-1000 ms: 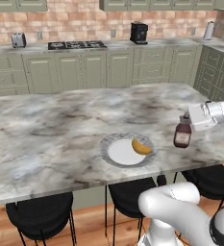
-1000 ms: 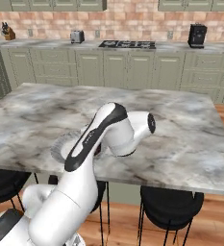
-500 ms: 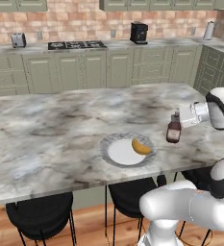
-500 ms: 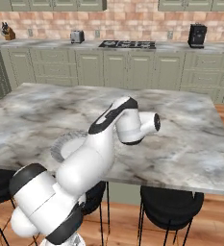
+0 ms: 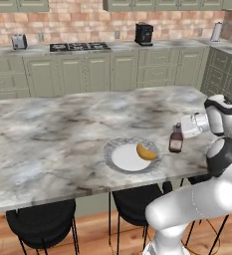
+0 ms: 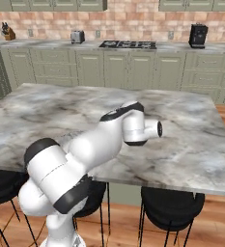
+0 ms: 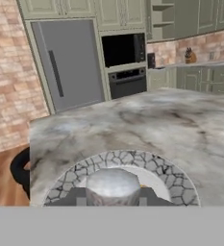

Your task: Move the hot dog bun to the plate on the dining table and place the condiment next to that plate. Then navigate to the fridge and take the sausage and place it on the plate as well.

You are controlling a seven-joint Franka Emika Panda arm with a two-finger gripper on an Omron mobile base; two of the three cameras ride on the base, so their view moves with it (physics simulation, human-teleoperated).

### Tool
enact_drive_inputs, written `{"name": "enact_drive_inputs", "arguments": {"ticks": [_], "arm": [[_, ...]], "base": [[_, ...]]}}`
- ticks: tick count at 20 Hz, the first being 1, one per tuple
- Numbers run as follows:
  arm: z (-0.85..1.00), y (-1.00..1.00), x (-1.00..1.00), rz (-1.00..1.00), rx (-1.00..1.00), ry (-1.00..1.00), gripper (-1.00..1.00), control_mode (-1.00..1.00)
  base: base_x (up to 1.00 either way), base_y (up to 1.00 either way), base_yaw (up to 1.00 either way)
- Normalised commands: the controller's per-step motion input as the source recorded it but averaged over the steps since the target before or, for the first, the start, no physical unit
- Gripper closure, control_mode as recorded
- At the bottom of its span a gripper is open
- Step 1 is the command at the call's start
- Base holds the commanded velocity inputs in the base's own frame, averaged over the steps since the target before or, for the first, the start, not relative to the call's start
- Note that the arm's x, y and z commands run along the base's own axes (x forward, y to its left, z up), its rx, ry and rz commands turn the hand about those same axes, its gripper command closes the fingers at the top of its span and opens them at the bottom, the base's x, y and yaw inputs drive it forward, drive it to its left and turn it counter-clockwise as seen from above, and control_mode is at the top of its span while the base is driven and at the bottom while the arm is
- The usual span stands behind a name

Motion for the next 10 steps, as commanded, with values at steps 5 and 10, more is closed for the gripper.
{"name": "enact_drive_inputs", "arguments": {"ticks": [5,10], "arm": [[-0.25,0.00,0.20,0.00,-0.02,-0.01,1.00,-1.00],[-0.19,0.00,0.32,0.00,0.00,-0.03,1.00,-1.00]], "base": [[0.00,0.00,0.00],[0.00,0.00,0.00]]}}
